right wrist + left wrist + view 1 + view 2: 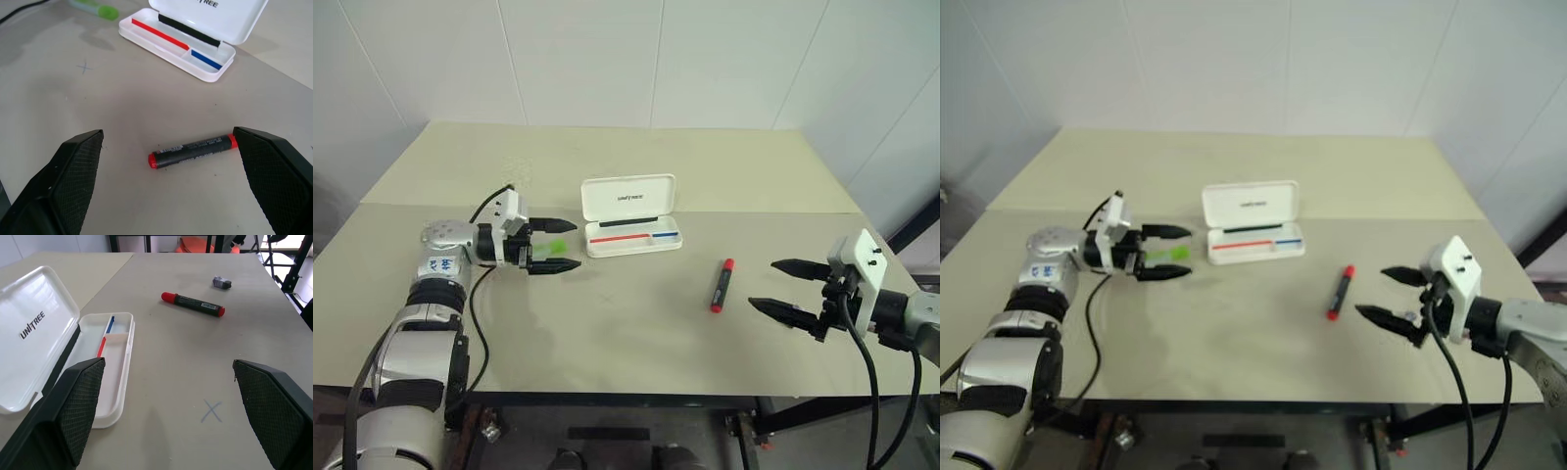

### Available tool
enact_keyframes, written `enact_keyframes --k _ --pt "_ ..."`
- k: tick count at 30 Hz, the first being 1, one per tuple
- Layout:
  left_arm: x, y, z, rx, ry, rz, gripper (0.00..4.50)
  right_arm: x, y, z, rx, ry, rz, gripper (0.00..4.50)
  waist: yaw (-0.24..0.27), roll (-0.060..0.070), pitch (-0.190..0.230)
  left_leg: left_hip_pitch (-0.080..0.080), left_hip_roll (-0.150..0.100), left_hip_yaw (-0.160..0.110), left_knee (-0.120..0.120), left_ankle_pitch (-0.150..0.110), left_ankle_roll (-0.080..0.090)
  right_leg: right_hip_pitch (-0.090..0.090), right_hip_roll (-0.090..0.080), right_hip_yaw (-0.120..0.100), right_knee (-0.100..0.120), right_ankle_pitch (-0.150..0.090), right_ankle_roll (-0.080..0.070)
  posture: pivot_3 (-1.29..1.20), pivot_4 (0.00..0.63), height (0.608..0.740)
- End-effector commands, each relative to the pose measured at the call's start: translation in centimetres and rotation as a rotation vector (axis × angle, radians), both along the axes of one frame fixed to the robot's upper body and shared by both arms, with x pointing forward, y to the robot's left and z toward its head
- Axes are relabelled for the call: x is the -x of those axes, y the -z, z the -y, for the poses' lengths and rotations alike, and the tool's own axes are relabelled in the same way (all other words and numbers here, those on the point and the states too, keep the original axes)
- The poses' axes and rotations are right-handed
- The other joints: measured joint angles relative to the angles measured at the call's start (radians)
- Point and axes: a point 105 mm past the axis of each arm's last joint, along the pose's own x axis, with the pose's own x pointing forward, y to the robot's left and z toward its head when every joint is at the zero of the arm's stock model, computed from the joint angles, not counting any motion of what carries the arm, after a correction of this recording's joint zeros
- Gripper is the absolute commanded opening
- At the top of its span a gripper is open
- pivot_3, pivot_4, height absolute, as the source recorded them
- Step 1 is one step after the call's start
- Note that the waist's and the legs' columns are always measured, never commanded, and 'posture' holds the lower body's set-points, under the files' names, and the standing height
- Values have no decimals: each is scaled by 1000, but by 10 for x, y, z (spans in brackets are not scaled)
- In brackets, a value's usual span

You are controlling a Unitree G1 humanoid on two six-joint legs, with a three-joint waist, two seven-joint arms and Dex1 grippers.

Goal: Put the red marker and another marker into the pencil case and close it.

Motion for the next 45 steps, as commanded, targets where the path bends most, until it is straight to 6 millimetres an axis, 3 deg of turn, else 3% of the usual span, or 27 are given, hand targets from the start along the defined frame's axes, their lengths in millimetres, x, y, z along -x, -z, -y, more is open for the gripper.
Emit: enact_keyframes --k 1,6,12,20,23,34,41,45 --pt "-1 -11 1 -10 19 30 4489 6 -15 -9 -35 -2 76 4500 0 0 0 0 0 0 0 0 0 0 0 0 0 0 0 0 150 740" --pt "-3 -8 8 -29 21 15 4489 5 -14 -19 -70 7 97 4500 5 0 0 0 0 0 1 0 0 0 0 0 1 0 0 0 150 740" --pt "-21 -7 25 -89 -67 30 4489 7 -14 -33 -105 6 115 4500 14 0 0 0 0 0 1 0 0 0 0 0 1 0 0 0 150 740" --pt "-40 4 73 -128 -124 -5 4489 9 -8 -38 -148 66 134 4500 15 -1 0 -2 -2 -1 1 0 0 0 0 0 -1 1 2 0 150 740" --pt "-48 16 81 -177 -199 -27 4489 15 -2 -39 -151 90 127 4500 14 -1 0 -2 -2 -1 1 0 0 0 0 0 -2 1 2 0 150 740" --pt "-66 35 82 -322 -386 -6 4489 33 7 -33 -150 176 113 4500 14 -1 1 -2 -2 0 2 0 0 0 2 2 0 2 4 0 150 740" --pt "-63 58 72 -427 -413 -76 4489 32 6 -31 -144 184 115 4500 14 -1 0 -1 -2 0 2 0 0 0 2 2 0 2 4 0 150 740" --pt "-63 59 71 -421 -410 -79 4489 31 3 -29 -136 184 116 4500 13 -1 0 -1 -2 1 1 0 0 0 2 3 0 2 4 0 150 740"
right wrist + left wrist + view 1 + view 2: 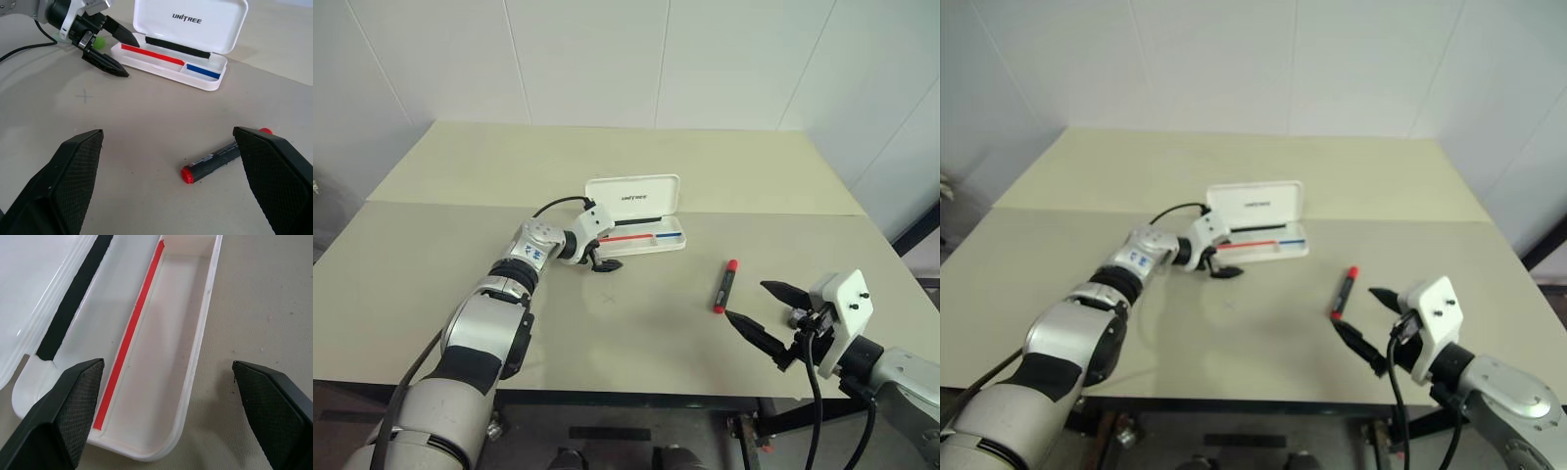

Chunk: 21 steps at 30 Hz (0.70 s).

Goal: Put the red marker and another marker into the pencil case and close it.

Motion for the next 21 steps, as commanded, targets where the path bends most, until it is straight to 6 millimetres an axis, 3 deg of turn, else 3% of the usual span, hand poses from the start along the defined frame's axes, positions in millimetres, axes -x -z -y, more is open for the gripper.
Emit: enact_keyframes --k 1,8,12,17,21 --pt "0 4 -3 -15 -11 -18 4489 2 -14 2 16 -1 54 4500 0 0 0 0 0 0 0 0 0 0 0 0 0 0 0 0 150 740" --pt "-1 2 -6 -35 -13 7 4489 -4 -17 4 28 -17 53 4500 0 0 0 0 0 0 0 0 0 0 0 0 0 0 0 0 150 740" --pt "-4 3 -10 -113 -15 56 3587 -8 -18 4 32 -29 52 4500 -1 0 0 0 0 1 0 0 0 0 0 1 0 0 0 0 150 740" --pt "-2 10 -12 -168 6 66 2028 -10 -19 4 33 -35 55 4500 0 0 0 1 0 1 0 0 0 1 0 1 0 0 0 0 150 740" --pt "-2 9 -9 -152 11 60 1965 -10 -20 5 37 -36 56 4500 -1 0 0 2 0 1 0 0 0 1 0 1 1 0 0 0 150 740"
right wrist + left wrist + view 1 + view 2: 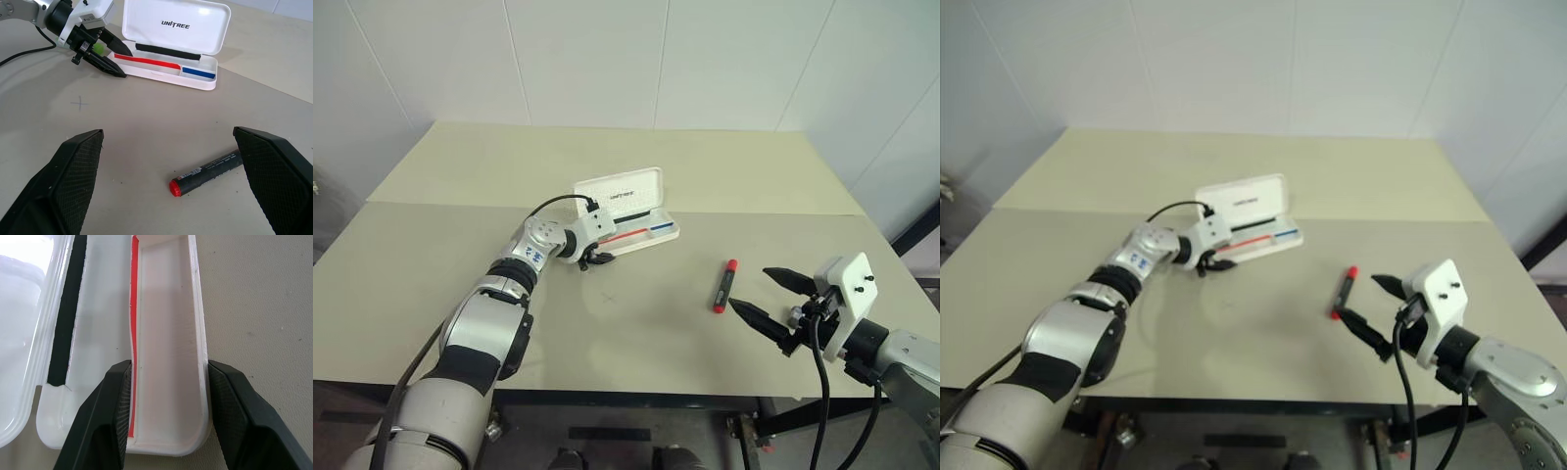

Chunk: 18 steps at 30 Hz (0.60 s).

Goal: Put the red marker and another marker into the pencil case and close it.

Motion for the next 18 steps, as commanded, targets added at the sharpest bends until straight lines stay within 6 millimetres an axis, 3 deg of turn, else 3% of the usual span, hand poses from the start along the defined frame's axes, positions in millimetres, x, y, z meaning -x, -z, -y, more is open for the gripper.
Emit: enact_keyframes --k 1,11,18 --pt "2 8 -4 -26 -1 -26 1965 0 -10 0 15 -13 40 4500 0 0 0 0 0 0 0 0 0 0 0 0 0 0 0 0 150 740" --pt "8 -29 3 47 162 72 1965 -2 -16 3 31 -44 53 4500 1 0 0 -1 0 0 -1 0 0 -1 0 0 -1 0 0 0 150 740" --pt "35 -41 -18 89 378 96 1965 -8 -18 5 45 -76 43 4500 -1 0 0 -1 1 1 -1 0 0 -1 0 0 -1 0 0 0 150 740"
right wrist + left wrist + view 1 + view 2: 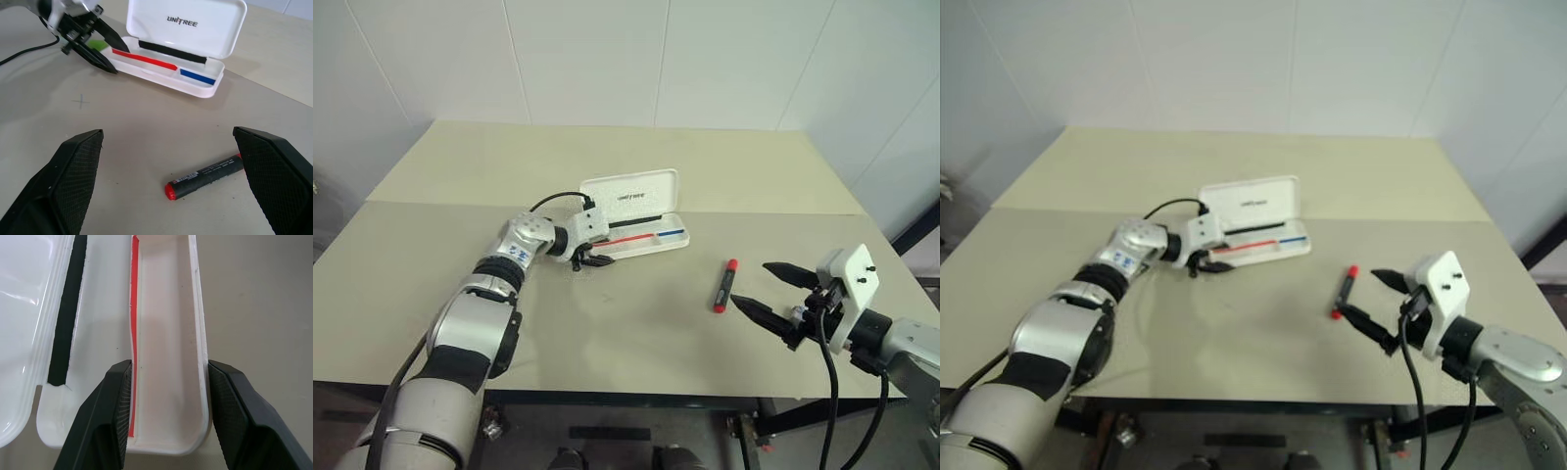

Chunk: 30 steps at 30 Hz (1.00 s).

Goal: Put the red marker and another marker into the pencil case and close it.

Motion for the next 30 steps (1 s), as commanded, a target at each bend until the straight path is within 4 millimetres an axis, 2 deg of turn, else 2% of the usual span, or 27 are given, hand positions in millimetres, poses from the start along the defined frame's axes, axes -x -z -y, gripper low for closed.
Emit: enact_keyframes --k 1,5,9,20,30 --pt "15 -18 -10 44 127 85 1965 -1 -10 -1 17 -32 41 4500 0 0 0 0 0 0 0 0 0 0 0 0 0 0 0 0 150 740" --pt "41 -9 -30 44 237 91 1965 0 -5 -3 16 -59 16 4500 0 0 0 1 2 0 0 0 0 0 0 0 1 0 -1 0 150 740" --pt "56 1 -40 20 255 87 1965 -3 -4 -8 0 -79 8 4500 1 0 0 1 4 0 2 0 0 0 -3 0 3 0 -1 0 150 740" --pt "77 19 -23 -10 280 98 1965 -7 -2 -16 -9 -108 -2 4500 -2 0 0 1 3 -1 7 0 1 2 -3 0 6 0 0 0 150 740" --pt "78 42 -15 -48 211 94 1965 -2 3 -16 -20 -92 -11 4500 -1 0 0 2 3 0 7 0 1 2 -3 0 6 0 0 0 150 740"
